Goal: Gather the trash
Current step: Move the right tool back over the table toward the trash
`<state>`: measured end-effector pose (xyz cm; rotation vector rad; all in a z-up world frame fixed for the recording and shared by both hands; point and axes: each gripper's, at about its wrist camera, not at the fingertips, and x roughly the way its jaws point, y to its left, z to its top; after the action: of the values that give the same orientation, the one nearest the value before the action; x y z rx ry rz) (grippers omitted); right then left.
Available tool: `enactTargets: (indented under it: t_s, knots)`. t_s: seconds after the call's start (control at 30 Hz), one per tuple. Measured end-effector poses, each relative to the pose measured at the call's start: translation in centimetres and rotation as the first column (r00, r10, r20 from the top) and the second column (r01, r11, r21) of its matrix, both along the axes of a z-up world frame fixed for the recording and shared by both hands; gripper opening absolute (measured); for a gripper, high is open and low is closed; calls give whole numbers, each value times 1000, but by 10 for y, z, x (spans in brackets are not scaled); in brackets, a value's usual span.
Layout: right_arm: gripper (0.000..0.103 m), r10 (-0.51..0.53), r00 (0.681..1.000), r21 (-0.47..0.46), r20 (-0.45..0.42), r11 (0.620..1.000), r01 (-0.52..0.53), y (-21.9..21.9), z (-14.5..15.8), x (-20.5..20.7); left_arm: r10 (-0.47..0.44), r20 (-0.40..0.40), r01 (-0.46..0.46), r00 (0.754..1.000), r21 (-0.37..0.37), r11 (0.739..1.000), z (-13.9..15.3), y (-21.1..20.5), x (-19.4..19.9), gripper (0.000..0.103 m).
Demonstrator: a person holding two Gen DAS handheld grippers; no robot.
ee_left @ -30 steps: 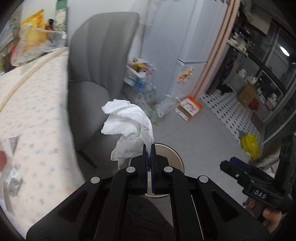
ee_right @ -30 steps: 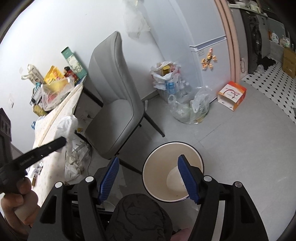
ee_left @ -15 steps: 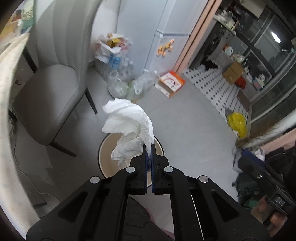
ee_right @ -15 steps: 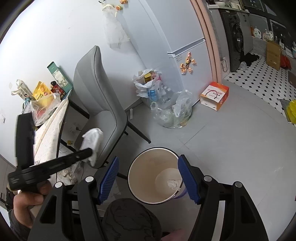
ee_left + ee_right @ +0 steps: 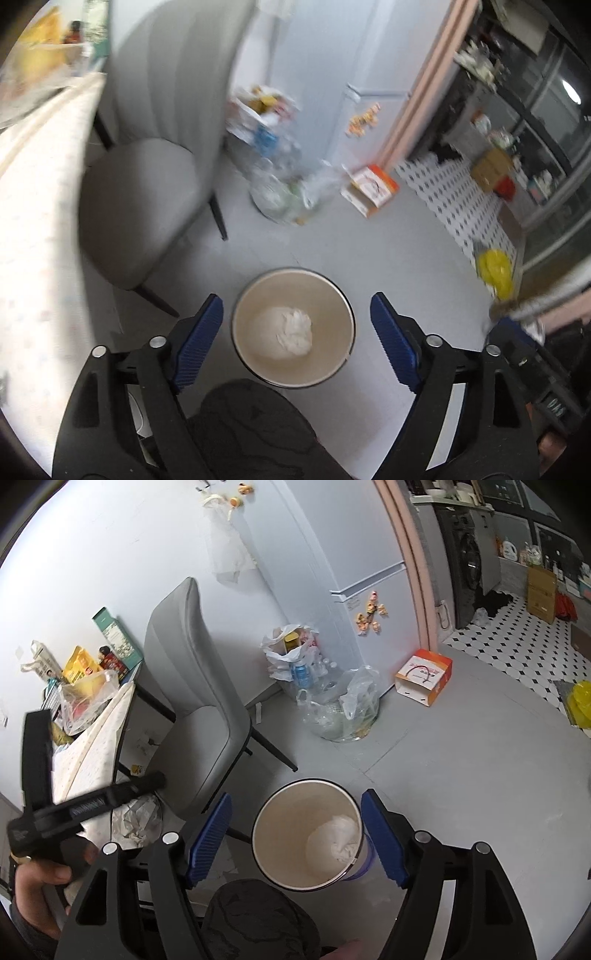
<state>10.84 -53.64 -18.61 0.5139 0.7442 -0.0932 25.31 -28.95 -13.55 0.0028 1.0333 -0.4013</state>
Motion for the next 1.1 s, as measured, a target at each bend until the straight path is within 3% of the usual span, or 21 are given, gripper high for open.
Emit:
enactTargets:
  t_s: [0.13,0.23,0.47,0.67,0.9,1.03,1.1]
  knots:
    - [84,40,999,-27,17,999,-40,20,7,6,57,57,-57,997,-16,998,23,29,-8,87]
    - [96,45,998,-66,42,997,-42,40,16,11,113,105,-110,988,-32,993,41,55,-17,95]
    - [95,29,999,-180,40,983,-22,84,38,18,261,150,-252,954,-75,965,66,122,-33,97]
    - [95,98,993,-185,63,979,-85,124,55,17,356,178,-346,917,-87,934,79,176,-47,97]
    - [95,228,969,-202,96,958,-206,174,72,15,419,222,-413,881,-74,908,88,217,-69,97]
    - [95,267,958,-239,106,942,-236,198,80,12,415,221,-403,883,-97,910,92,234,-79,97]
    - [95,292,950,-248,111,934,-258,210,85,10,431,230,-416,872,-116,902,94,245,-87,97]
